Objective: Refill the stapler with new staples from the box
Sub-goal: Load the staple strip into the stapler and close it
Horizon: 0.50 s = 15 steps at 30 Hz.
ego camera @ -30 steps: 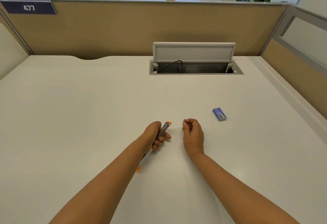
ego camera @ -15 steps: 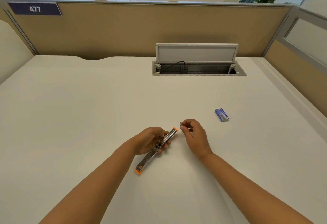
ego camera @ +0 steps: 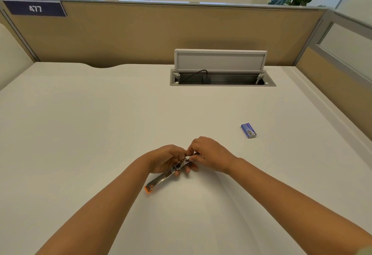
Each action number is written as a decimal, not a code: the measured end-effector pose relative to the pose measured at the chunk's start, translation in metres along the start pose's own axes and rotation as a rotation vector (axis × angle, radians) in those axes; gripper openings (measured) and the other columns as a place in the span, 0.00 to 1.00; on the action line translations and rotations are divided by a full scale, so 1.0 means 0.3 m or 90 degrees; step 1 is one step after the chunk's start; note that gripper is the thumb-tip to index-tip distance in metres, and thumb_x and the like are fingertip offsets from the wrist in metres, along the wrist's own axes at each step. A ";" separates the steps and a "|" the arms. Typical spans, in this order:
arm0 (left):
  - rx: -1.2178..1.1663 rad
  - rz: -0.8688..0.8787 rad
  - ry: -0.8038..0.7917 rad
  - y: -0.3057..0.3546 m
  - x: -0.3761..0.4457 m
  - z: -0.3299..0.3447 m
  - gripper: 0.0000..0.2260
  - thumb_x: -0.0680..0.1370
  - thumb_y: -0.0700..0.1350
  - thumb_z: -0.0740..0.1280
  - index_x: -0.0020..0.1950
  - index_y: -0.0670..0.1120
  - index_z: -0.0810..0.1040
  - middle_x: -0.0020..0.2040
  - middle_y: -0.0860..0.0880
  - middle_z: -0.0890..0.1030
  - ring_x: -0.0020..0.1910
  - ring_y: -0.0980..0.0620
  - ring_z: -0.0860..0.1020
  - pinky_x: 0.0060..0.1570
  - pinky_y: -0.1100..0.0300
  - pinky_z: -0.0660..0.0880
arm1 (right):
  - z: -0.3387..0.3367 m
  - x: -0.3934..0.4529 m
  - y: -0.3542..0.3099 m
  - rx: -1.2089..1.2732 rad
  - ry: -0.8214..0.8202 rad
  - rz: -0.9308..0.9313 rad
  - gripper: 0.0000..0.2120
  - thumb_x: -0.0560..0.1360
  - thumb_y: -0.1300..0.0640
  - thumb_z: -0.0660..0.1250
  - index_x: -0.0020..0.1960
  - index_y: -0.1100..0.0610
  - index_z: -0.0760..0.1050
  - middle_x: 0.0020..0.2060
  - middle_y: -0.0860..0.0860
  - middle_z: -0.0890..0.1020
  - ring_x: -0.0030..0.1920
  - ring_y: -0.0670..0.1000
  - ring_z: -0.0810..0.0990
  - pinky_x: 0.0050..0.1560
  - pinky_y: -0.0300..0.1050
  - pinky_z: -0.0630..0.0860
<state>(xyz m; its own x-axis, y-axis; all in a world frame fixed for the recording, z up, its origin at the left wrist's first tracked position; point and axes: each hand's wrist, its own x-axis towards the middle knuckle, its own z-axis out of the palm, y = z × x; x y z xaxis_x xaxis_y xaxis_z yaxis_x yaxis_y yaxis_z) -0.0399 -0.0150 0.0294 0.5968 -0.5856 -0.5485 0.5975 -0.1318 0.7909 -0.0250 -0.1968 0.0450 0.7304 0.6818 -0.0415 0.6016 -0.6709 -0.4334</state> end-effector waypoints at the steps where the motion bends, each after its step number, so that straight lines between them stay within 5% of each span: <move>1: -0.002 -0.002 0.001 -0.001 0.004 -0.004 0.15 0.77 0.41 0.54 0.55 0.38 0.78 0.53 0.37 0.81 0.40 0.50 0.79 0.31 0.62 0.72 | 0.001 -0.001 -0.002 0.009 -0.002 0.004 0.09 0.75 0.55 0.64 0.53 0.57 0.78 0.49 0.52 0.80 0.53 0.52 0.73 0.53 0.43 0.68; 8: -0.009 -0.004 -0.011 0.002 0.008 -0.007 0.15 0.72 0.41 0.57 0.52 0.37 0.77 0.47 0.40 0.83 0.39 0.50 0.80 0.30 0.62 0.73 | -0.013 0.003 -0.018 0.026 -0.038 0.041 0.09 0.73 0.53 0.67 0.51 0.54 0.79 0.47 0.51 0.81 0.50 0.52 0.76 0.51 0.51 0.73; 15: 0.001 -0.014 0.005 0.002 0.009 -0.007 0.17 0.70 0.41 0.58 0.55 0.36 0.74 0.47 0.40 0.83 0.39 0.49 0.79 0.32 0.61 0.73 | -0.015 0.013 -0.021 0.041 -0.040 0.054 0.08 0.72 0.53 0.68 0.50 0.53 0.81 0.47 0.50 0.81 0.51 0.50 0.76 0.50 0.48 0.73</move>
<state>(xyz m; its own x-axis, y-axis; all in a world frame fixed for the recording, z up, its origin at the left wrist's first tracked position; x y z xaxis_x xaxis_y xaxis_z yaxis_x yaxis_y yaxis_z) -0.0368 -0.0150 0.0277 0.5876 -0.5759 -0.5684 0.6097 -0.1468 0.7789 -0.0244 -0.1912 0.0516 0.7547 0.6417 -0.1362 0.5151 -0.7083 -0.4827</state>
